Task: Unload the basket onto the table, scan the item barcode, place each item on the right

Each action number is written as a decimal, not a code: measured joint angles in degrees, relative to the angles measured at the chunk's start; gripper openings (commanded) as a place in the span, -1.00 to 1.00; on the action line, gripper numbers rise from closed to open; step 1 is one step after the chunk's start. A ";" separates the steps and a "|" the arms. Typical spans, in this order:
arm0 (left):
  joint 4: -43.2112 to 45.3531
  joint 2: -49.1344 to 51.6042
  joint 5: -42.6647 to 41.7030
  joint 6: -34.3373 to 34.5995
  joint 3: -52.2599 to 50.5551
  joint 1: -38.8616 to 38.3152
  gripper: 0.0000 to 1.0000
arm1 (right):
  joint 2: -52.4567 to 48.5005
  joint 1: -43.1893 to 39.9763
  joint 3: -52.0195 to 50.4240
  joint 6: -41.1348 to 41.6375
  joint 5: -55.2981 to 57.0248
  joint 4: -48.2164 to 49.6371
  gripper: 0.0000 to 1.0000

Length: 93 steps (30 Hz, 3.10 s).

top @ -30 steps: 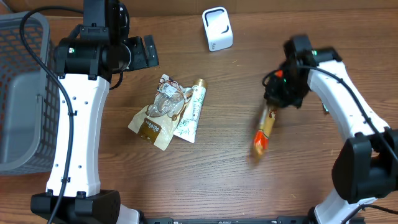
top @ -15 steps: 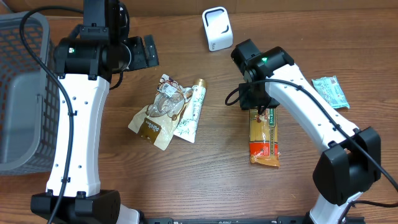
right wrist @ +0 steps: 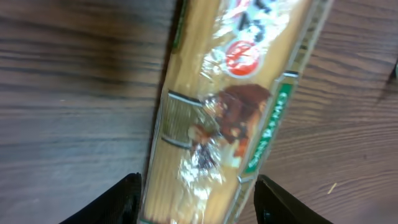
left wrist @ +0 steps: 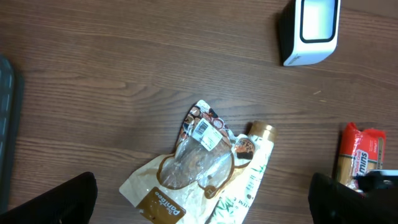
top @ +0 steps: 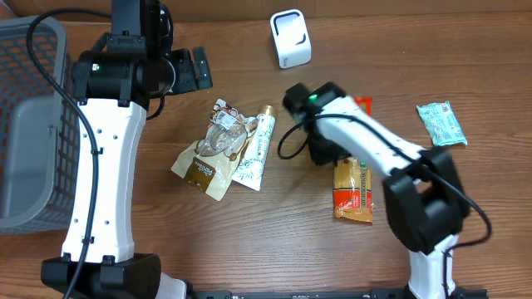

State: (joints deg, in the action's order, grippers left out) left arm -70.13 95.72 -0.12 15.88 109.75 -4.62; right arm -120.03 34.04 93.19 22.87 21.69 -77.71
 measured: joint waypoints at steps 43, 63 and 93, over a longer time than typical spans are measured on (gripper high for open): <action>0.00 0.00 -0.02 0.00 0.00 0.00 0.99 | -2.38 -4.20 -6.97 10.45 5.29 0.26 -0.92; 0.00 0.00 -0.02 0.00 0.00 0.00 1.00 | 11.47 -12.50 -11.85 -7.58 -55.82 25.59 -0.92; -0.02 0.00 -0.02 0.00 0.00 0.00 0.99 | 11.45 -14.51 -25.97 -13.42 -52.81 33.55 -0.31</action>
State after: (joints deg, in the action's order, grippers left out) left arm -70.15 95.72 -0.14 15.88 109.75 -4.62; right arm -108.57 19.53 67.22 9.45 -31.11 -44.16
